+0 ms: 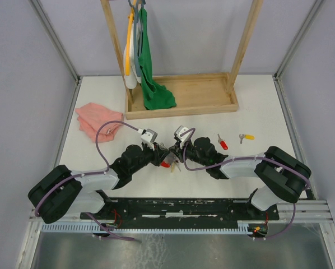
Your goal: Put the keys on the keyring
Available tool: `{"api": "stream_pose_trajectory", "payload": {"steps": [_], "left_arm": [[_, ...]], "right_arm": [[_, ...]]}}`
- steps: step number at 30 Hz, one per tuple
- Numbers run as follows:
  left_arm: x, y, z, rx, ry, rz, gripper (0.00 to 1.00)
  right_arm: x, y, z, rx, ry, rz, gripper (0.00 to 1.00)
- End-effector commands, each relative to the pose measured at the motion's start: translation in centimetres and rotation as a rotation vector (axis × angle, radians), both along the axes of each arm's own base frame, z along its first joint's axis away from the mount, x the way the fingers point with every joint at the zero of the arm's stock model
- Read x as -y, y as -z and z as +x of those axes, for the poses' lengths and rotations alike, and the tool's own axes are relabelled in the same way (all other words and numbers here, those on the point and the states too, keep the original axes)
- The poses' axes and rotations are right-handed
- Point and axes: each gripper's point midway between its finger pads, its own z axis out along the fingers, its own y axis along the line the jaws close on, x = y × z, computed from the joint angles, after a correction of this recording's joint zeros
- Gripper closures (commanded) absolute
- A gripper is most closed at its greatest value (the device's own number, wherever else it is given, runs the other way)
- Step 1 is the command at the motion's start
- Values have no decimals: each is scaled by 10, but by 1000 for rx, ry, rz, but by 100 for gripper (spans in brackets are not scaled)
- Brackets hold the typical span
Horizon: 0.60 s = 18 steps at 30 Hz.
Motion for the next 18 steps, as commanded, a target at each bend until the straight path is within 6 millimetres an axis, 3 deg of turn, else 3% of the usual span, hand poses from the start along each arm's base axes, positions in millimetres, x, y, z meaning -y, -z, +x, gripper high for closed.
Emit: {"api": "stream_pose_trajectory", "payload": {"steps": [1, 7, 11, 14, 18], "left_arm": [[9, -19, 9, 49, 4, -25, 79], [9, -16, 9, 48, 8, -16, 84], [9, -13, 8, 54, 20, 0, 95], [7, -10, 7, 66, 29, 22, 97], [6, -10, 4, 115, 68, 60, 97]], "right_arm": [[-13, -45, 6, 84, -7, 101, 99], [-16, -46, 5, 84, -16, 106, 99], [-17, -48, 3, 79, -25, 113, 99], [-15, -49, 1, 73, -22, 112, 99], [-9, -57, -2, 58, -11, 109, 91]]}}
